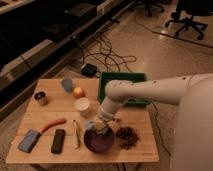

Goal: Wipe purple bowl with towel

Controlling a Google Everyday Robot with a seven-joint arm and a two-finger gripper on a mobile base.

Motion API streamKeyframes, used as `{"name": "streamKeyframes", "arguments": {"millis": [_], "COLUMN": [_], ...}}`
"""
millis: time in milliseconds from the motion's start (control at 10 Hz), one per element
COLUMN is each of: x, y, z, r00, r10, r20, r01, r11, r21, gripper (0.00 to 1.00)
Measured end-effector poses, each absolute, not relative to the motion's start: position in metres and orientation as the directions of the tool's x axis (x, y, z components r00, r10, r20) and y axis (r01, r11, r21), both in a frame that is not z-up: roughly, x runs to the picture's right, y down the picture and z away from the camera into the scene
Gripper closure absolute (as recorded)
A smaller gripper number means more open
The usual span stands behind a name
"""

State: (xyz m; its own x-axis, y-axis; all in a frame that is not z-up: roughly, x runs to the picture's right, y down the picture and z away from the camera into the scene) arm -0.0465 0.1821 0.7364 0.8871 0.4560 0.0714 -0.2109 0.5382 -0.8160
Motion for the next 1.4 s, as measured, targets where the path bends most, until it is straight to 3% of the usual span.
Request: {"name": "streamKeyframes", "arguments": {"millis": [700, 1400], "x": [-0.107, -0.083], "y": [0.212, 0.243], "z": [0.708, 0.674], "r00": [0.919, 0.934], "r10": [0.358, 0.325], "r20": [0.164, 0.146], "r01": [-0.047, -0.038], "r11": [0.513, 0.499], "r21": [-0.857, -0.866], "gripper": [1.00, 1.00]}}
